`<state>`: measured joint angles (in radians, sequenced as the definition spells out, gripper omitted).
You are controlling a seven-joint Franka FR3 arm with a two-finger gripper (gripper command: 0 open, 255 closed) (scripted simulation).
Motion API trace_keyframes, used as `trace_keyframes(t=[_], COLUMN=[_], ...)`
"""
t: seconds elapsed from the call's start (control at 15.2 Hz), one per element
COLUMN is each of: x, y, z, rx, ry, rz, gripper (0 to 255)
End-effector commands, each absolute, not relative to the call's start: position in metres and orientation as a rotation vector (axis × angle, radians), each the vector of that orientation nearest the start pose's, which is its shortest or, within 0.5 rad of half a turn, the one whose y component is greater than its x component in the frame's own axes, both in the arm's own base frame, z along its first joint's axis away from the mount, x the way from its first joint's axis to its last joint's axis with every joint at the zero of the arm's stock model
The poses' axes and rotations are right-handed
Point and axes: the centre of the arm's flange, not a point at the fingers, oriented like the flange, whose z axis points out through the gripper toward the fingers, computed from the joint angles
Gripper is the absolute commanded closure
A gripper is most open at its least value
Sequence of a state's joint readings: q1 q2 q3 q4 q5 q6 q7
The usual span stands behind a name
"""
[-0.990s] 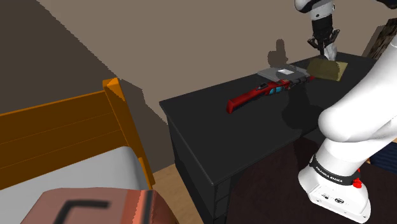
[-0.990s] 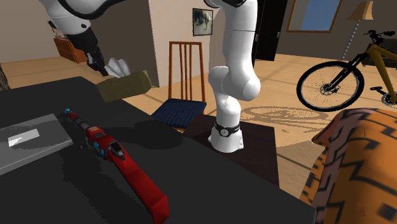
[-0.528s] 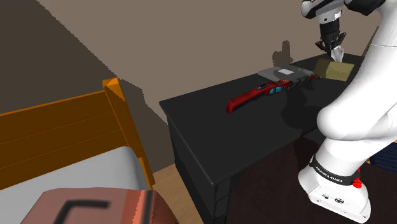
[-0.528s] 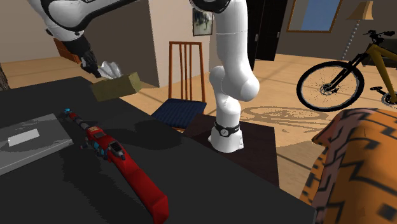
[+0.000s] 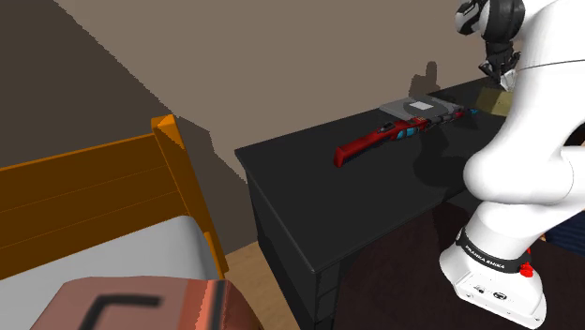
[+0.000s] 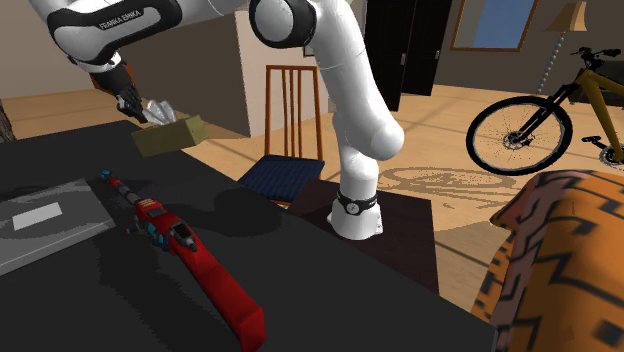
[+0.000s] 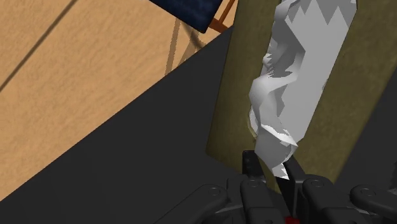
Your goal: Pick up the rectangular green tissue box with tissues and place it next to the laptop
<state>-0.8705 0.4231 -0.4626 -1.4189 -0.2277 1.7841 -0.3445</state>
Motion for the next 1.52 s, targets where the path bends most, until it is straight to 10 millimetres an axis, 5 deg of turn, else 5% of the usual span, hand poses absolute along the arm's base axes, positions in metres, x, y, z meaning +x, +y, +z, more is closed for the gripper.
trace_keyframes(t=[0.0,0.4,1.45], x=[0.183,0.158,0.158], y=[-0.67,-0.744,-0.744], z=[0.476,0.457,0.373], rx=[-3.023,-3.023,-3.023], ry=[1.463,1.463,1.463], rz=[0.532,0.532,0.532], gripper=[255,255,255])
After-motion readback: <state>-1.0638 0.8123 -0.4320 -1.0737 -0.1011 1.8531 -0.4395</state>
